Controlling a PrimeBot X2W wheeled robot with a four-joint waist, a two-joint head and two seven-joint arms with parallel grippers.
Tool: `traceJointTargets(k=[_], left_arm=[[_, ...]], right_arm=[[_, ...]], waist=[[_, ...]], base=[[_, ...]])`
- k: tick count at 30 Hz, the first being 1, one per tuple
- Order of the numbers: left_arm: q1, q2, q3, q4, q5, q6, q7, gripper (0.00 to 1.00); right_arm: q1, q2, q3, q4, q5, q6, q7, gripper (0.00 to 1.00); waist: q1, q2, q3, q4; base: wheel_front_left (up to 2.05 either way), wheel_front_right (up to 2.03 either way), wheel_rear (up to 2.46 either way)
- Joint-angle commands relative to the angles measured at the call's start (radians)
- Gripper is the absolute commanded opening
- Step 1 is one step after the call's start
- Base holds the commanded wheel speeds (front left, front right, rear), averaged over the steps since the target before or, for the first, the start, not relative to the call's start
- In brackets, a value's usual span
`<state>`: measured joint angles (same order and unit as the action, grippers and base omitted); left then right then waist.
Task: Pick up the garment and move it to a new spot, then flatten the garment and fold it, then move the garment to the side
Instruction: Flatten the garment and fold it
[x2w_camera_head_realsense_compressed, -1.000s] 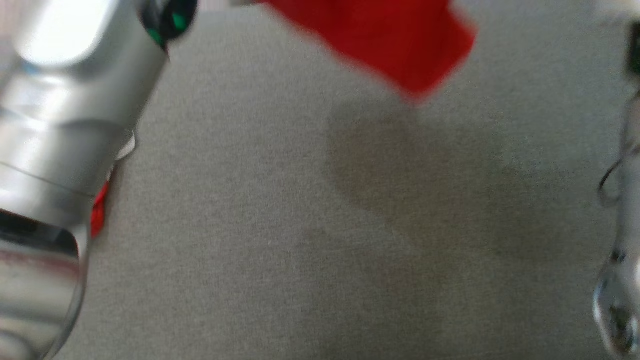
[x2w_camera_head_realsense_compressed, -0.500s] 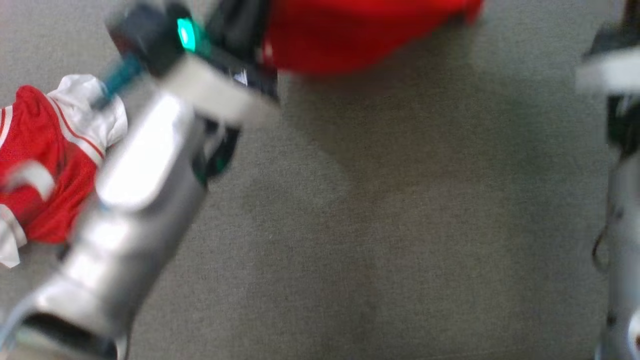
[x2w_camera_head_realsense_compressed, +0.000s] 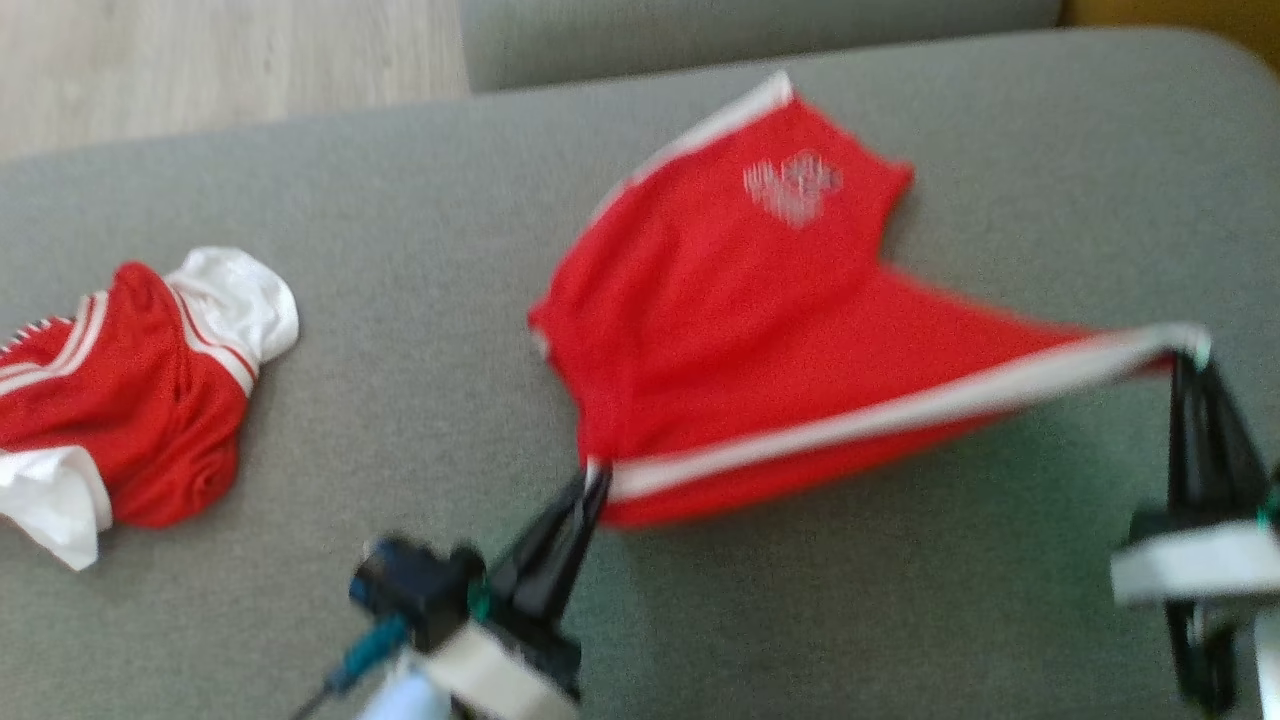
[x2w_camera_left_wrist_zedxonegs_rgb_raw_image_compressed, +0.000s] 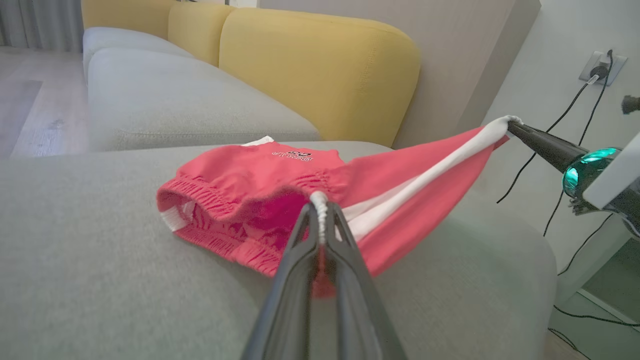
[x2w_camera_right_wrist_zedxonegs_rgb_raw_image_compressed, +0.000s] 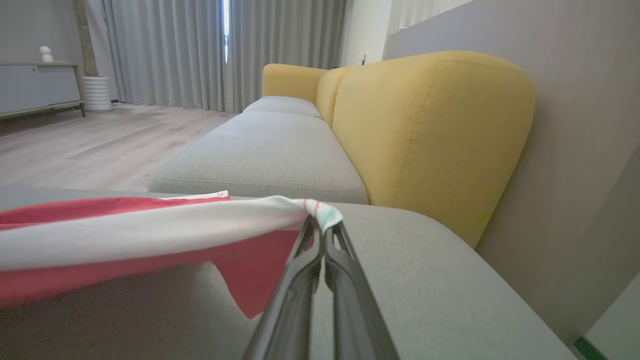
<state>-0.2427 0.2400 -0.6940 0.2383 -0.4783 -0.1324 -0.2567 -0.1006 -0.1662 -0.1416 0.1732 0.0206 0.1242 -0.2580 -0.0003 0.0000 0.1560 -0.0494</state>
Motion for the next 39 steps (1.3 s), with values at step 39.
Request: traceJointTargets(k=[39], left_arm=[[-0.278, -0.153, -0.087, 0.164, -0.548, 0.002, 0.038, 0.0]], right_arm=[[-0.423, -0.191, 0.15, 0.254, 0.022, 0.007, 0.25, 0.0]], waist=[[0.0003, 0.0, 0.161, 0.246]], base=[[0.0, 0.0, 0.0]])
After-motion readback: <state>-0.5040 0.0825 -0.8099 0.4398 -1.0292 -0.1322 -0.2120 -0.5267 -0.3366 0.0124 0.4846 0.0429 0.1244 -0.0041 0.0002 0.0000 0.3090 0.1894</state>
